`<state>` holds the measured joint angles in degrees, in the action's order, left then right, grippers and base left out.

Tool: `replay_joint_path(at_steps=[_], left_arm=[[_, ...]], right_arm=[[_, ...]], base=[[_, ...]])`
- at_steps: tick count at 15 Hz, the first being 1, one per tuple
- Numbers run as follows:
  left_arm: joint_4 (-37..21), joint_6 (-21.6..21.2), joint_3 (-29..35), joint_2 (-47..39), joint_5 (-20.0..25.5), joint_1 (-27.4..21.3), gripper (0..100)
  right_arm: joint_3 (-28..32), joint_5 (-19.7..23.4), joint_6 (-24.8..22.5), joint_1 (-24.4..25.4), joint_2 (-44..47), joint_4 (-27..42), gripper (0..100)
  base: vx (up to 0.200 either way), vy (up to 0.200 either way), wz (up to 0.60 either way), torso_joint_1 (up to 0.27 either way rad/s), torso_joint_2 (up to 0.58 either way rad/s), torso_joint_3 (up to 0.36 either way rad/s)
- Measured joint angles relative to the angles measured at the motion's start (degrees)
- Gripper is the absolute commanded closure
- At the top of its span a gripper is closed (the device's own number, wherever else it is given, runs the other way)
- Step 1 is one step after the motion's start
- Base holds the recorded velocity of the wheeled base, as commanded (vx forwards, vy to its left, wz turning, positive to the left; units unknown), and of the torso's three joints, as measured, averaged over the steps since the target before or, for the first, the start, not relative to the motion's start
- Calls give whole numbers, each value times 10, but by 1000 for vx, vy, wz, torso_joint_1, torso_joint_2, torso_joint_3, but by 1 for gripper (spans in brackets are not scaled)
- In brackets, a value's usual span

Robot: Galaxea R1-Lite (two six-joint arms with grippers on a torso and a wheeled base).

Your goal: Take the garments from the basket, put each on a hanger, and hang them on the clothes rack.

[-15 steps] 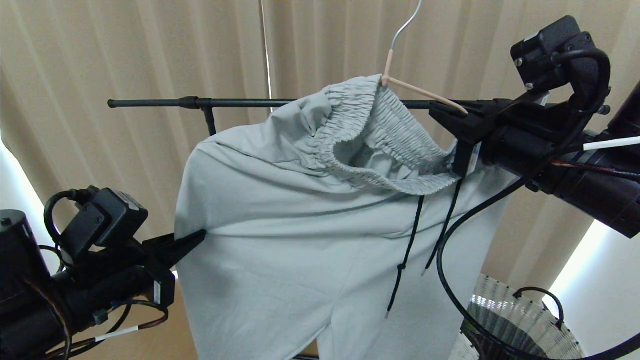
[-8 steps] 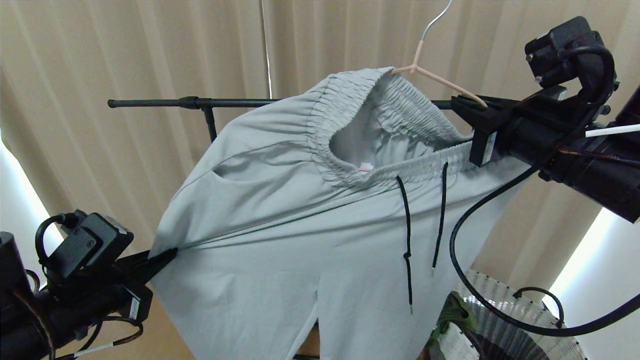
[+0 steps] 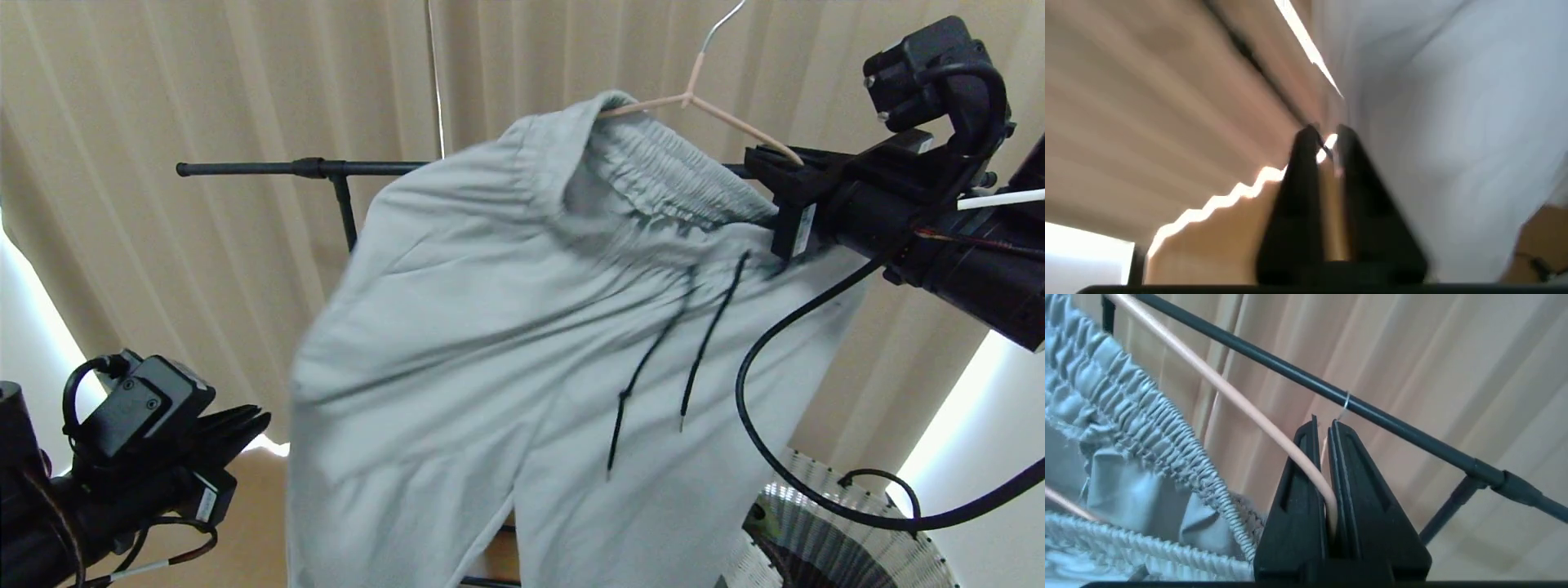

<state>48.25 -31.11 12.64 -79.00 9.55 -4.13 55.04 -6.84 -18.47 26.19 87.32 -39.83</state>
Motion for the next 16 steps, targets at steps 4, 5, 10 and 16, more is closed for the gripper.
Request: replay_joint_path(at_steps=[4, 5, 10, 16], left_arm=[[1, 19, 2, 7, 2, -8, 0], [2, 32, 2, 13, 4, -11, 0], [2, 141, 23, 76, 7, -34, 0], [-2, 158, -12, 146, 9, -39, 0]], right_arm=[[-4, -1, -1, 1, 1, 22, 100], [-10, -2, -1, 2, 1, 37, 100], [-37, -47, -2, -7, -9, 116, 100], [-58, -89, -1, -30, -38, 176, 100]], base=[[0, 0, 0, 0, 0, 0], [0, 0, 0, 0, 0, 0], [0, 0, 0, 0, 0, 0], [0, 0, 0, 0, 0, 0]])
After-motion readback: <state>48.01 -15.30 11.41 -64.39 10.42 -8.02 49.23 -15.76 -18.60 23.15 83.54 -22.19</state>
